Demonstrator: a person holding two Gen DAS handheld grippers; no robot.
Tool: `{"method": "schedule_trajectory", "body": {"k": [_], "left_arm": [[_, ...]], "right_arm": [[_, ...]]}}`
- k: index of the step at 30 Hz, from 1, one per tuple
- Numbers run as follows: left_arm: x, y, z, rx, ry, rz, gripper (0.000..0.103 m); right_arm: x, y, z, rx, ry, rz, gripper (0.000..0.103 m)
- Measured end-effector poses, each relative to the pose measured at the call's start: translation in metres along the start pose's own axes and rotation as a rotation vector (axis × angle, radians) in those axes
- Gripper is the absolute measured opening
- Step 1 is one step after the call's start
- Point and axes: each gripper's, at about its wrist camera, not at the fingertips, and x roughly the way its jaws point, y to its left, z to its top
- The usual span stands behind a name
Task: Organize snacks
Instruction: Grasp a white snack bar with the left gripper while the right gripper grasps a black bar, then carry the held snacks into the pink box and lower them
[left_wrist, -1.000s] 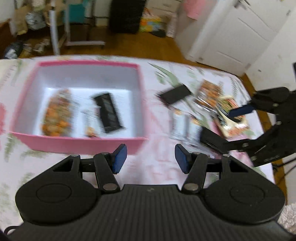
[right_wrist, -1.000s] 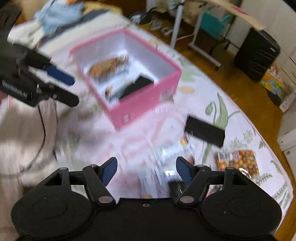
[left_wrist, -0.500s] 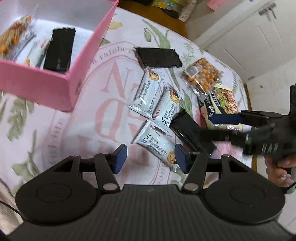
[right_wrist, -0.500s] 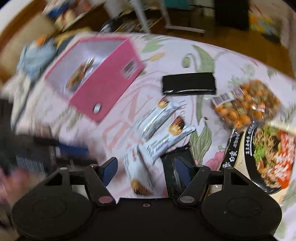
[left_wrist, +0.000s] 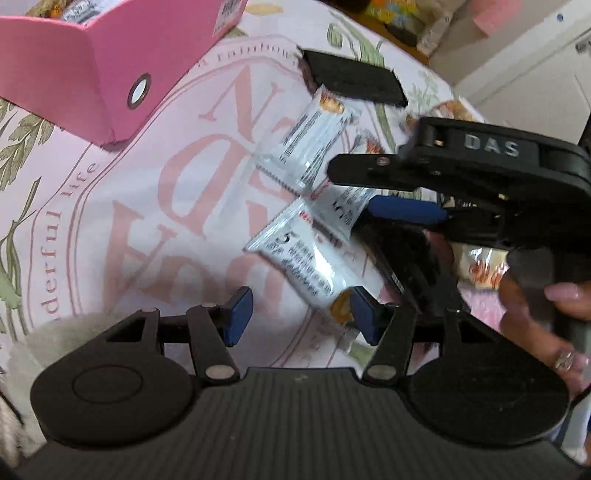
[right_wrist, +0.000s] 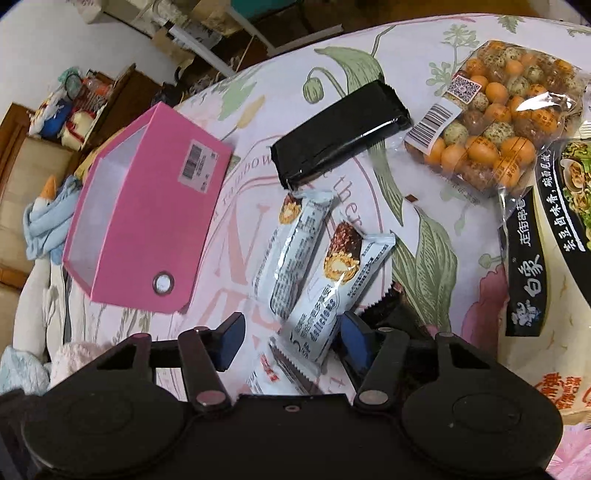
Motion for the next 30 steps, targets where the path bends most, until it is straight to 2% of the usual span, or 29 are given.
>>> {"method": "schedule_trajectory", "body": {"k": [6,7,8,9,13,14,19,21,25,30], "left_arm": [[0.011,-0.015,-0.006,-0.015,-0.094,0.065,0.062],[0.012,-0.018,-0.008,-0.002,-0.104,0.078,0.055],[0.011,-0.02,-0.008,0.017,-0.114,0.081,0.044],[0.009,-0.022,-0.008,0.044,-0.121,0.077,0.044],[0.004,-0.02,-0.007,0.098,-0.097,0.065,0.04],[0.002,-0.019,-0.007,0.113,-0.088,0.058,0.034],[-0.013,-0.012,-0.004,0.173,-0.034,0.008,0.029],[-0.016,-0.007,-0.003,0.188,-0.019,0.0,0.028],[-0.022,0.006,-0.001,0.201,-0.006,-0.013,0.027],[-0.038,0.02,0.002,0.22,0.002,-0.049,0.025]], "right_arm": [[0.016,-0.001,0.004,0.034,-0.029,-0.082,0.059],[0.016,0.001,0.004,0.026,-0.042,-0.094,0.056],[0.016,0.004,0.004,0.014,-0.048,-0.12,0.043],[0.016,0.006,0.003,-0.002,-0.051,-0.153,0.034],[0.002,0.012,-0.003,-0.116,-0.095,-0.193,0.033],[-0.004,0.013,-0.005,-0.137,-0.107,-0.184,0.032],[-0.032,0.01,-0.013,-0.144,-0.123,-0.119,0.032],[-0.037,0.01,-0.02,-0.147,-0.107,-0.105,0.032],[-0.038,0.018,-0.038,-0.191,-0.049,-0.145,0.032],[-0.039,0.031,-0.056,-0.242,0.013,-0.153,0.032]]}}
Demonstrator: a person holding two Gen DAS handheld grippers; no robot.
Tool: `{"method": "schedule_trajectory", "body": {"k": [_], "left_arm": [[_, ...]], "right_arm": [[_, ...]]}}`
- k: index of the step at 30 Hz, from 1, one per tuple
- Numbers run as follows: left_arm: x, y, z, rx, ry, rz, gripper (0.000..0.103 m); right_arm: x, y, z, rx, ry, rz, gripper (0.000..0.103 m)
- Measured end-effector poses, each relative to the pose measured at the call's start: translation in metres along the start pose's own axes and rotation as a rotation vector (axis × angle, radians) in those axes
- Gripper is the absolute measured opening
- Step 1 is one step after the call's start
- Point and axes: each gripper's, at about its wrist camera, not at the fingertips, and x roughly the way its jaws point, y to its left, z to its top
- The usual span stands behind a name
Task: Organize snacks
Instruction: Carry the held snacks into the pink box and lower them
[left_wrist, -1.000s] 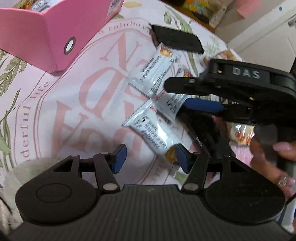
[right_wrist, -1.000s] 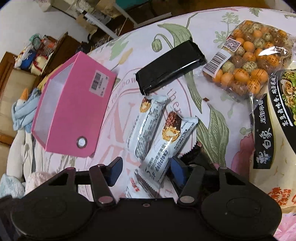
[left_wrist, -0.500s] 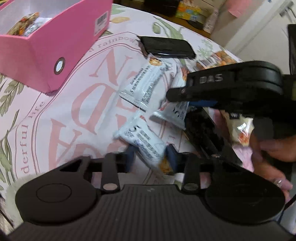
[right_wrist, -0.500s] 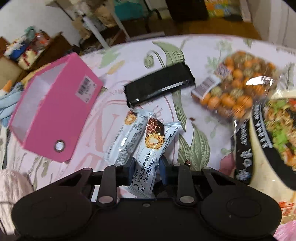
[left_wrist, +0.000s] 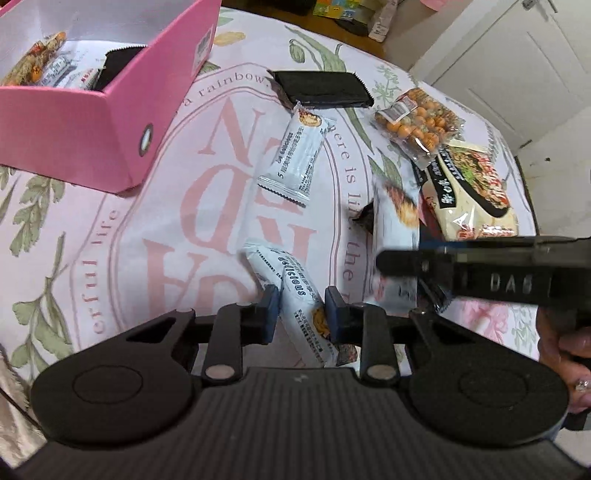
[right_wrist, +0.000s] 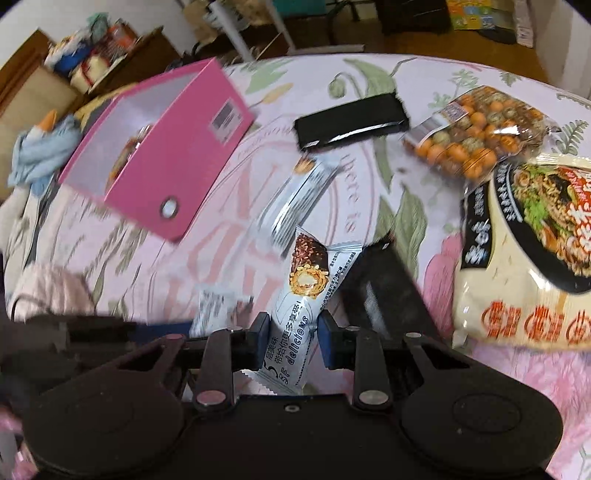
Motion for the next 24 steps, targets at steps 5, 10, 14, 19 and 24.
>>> {"method": "schedule_trajectory", "body": {"k": [5,10,14,19,24], "left_arm": [[-0.021,0.012,0.0,0.027,0.013,-0.037,0.023],[-0.037,0.028,0.0,0.013,0.038,-0.08,0.023],[-0.055,0.037,0.0,0.036,0.035,-0.062,0.023],[-0.083,0.053,0.004,0.063,0.017,-0.028,0.023],[-0.109,0.07,0.011,0.063,-0.023,-0.006,0.023]], "right_arm": [[-0.009,0.019,-0.009,-0.05,0.067,0.005,0.032],[-0.016,0.043,-0.011,-0.063,0.106,0.038,0.032],[-0.022,0.063,-0.011,-0.075,0.143,0.067,0.032],[-0.029,0.09,-0.008,-0.097,0.191,0.115,0.032],[-0.032,0.118,-0.001,-0.156,0.206,0.139,0.032]]}}
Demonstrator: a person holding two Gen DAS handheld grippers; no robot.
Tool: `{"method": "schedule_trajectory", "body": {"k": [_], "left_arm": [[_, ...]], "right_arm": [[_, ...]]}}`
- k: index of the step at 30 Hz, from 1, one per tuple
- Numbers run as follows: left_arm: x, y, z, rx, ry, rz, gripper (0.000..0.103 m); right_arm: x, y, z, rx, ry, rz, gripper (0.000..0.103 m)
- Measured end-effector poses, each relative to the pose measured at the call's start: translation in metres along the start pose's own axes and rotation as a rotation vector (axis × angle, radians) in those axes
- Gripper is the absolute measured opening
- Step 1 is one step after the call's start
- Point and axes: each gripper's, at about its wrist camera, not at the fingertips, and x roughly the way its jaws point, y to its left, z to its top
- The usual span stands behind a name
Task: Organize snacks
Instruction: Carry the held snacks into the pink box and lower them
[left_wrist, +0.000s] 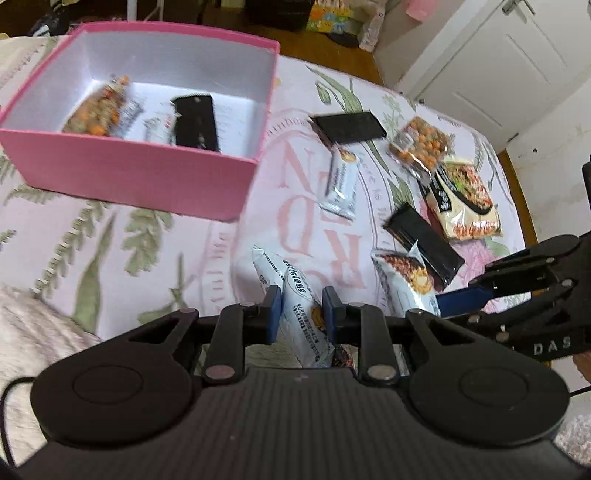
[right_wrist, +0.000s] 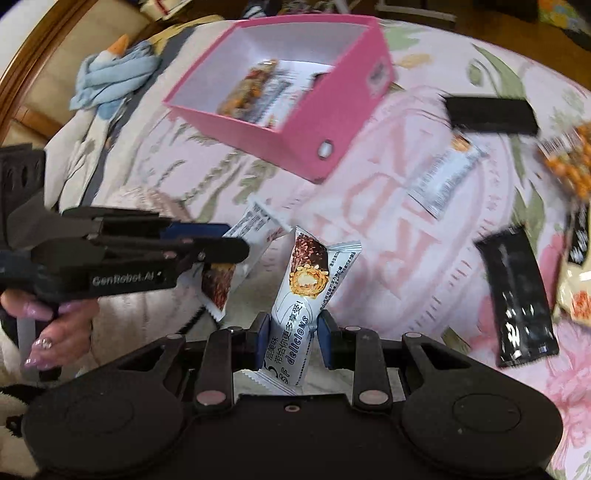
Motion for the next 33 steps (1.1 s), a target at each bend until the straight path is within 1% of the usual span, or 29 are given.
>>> {"method": "schedule_trajectory", "body": {"k": [4,7,10,13,16,19,21,23,26,28,31,33], "left_arm": [[-0.02,0.011,0.009,-0.01,-0.039,-0.015,0.023],[-0.041,0.019,0.02,-0.03,-0.109,-0.017,0.023],[-0.054,0.027,0.036,-0.032,-0.158,-0.008,0.023],[-0.063,0.034,0.056,-0.022,-0.206,-0.001,0.023],[-0.065,0.044,0.08,-0.025,-0.255,0.002,0.023],[-0.056,0.057,0.1,-0.044,-0.291,0.028,0.023],[-0.044,0.068,0.115,-0.07,-0.303,0.032,0.023],[-0.03,0.08,0.127,-0.091,-0.304,0.022,0.023],[-0.004,0.098,0.142,-0.124,-0.286,0.041,0.023],[0.017,0.112,0.151,-0.146,-0.26,0.062,0.023],[0.042,0.128,0.154,-0.157,-0.217,0.094,0.023],[0.053,0.135,0.152,-0.154,-0.212,0.122,0.023]], "right_arm": [[-0.006,0.024,0.015,-0.059,-0.017,0.01,0.032],[-0.01,0.039,0.03,-0.096,-0.038,0.015,0.032],[-0.012,0.05,0.05,-0.128,-0.064,0.01,0.032],[-0.012,0.06,0.072,-0.161,-0.087,-0.007,0.032],[-0.008,0.067,0.1,-0.207,-0.116,-0.05,0.032],[0.003,0.068,0.129,-0.243,-0.148,-0.099,0.032],[0.014,0.065,0.148,-0.261,-0.156,-0.134,0.032],[0.028,0.062,0.164,-0.28,-0.159,-0.159,0.032],[0.055,0.058,0.184,-0.284,-0.134,-0.182,0.032],[0.075,0.058,0.192,-0.324,-0.109,-0.228,0.032],[0.099,0.06,0.201,-0.365,-0.081,-0.292,0.032],[0.111,0.059,0.207,-0.381,-0.078,-0.33,0.032]]}}
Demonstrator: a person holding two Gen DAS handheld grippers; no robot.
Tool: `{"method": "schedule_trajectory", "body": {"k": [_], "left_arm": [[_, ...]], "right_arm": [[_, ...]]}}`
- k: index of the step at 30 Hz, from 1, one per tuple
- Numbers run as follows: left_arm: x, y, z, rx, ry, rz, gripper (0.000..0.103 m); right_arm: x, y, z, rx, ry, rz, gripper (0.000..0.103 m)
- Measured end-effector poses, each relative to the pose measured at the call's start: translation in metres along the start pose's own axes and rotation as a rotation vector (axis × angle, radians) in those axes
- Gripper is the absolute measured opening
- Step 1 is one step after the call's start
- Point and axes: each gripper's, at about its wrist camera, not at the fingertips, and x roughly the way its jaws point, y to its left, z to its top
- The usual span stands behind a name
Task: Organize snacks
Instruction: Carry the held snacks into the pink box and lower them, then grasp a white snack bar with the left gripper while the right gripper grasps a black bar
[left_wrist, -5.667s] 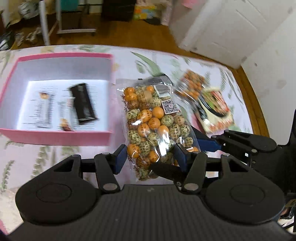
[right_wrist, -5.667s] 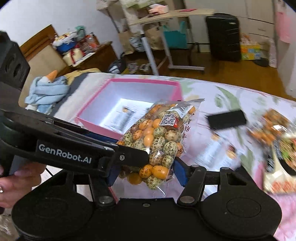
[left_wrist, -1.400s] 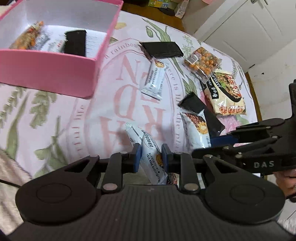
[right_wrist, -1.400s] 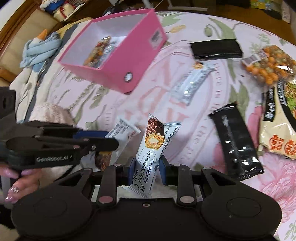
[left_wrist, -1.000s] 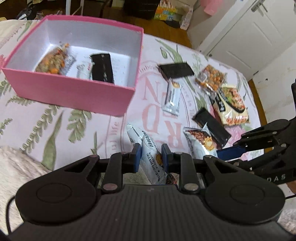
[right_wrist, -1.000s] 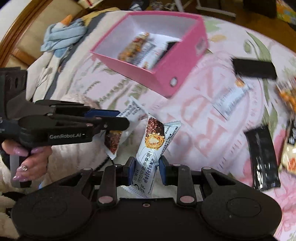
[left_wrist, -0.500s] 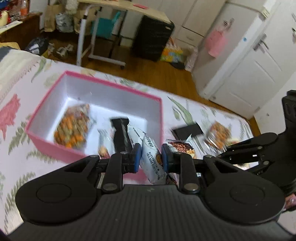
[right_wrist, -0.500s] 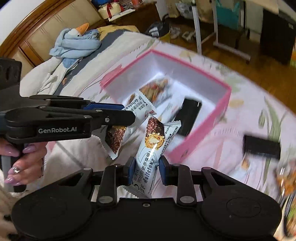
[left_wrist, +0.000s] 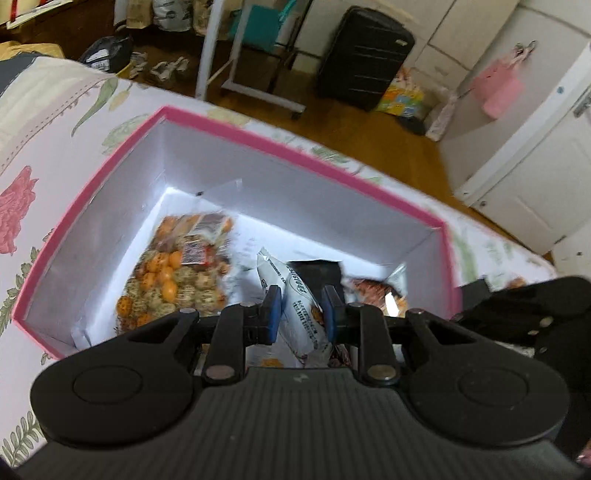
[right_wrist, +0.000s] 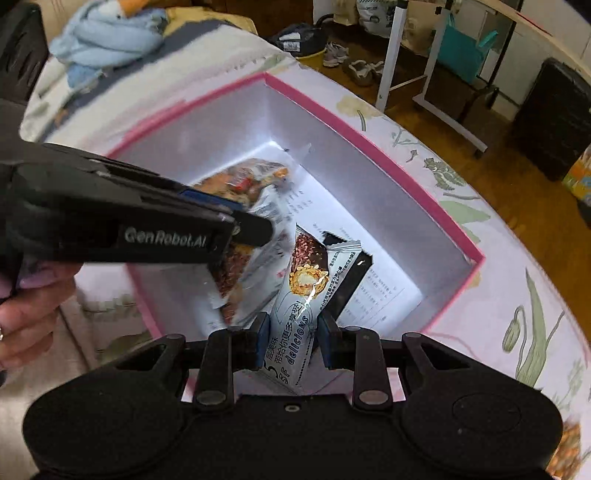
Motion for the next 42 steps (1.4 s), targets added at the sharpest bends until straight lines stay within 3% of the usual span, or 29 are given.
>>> {"method": "schedule_trajectory", "body": {"k": [5,8,11,14,18,23,28,35,42], "left_arm": [[0.012,-0.006,-0.011,0.098,-0.006,0.092,0.023],[0.012,-0.013,-0.016,0.136,-0.018,0.113,0.024],[0.005,-0.018,-0.02,0.156,-0.041,0.13,0.029],[-0.009,-0.023,-0.022,0.177,-0.051,0.143,0.029],[-0.047,-0.038,-0.024,0.233,-0.06,0.106,0.033],[-0.085,-0.082,-0.029,0.37,-0.031,0.036,0.034],[-0.097,-0.132,-0.049,0.478,-0.029,-0.054,0.041],[-0.06,-0.186,-0.082,0.568,0.059,-0.147,0.041],[0.005,-0.22,-0.106,0.616,0.121,-0.145,0.041]], "right_arm": [[0.022,0.001,0.002,-0.042,-0.009,-0.149,0.035],[0.024,0.005,-0.005,-0.039,-0.007,-0.142,0.046],[0.009,0.007,-0.014,-0.014,-0.069,-0.16,0.046],[-0.026,-0.004,-0.027,0.067,-0.162,-0.111,0.047],[-0.085,-0.031,-0.051,0.165,-0.244,-0.076,0.049],[-0.135,-0.083,-0.073,0.302,-0.197,-0.076,0.049],[-0.155,-0.121,-0.109,0.42,-0.183,-0.055,0.05],[-0.145,-0.133,-0.176,0.407,-0.155,-0.025,0.051],[-0.117,-0.122,-0.242,0.288,-0.046,-0.054,0.056]]}}
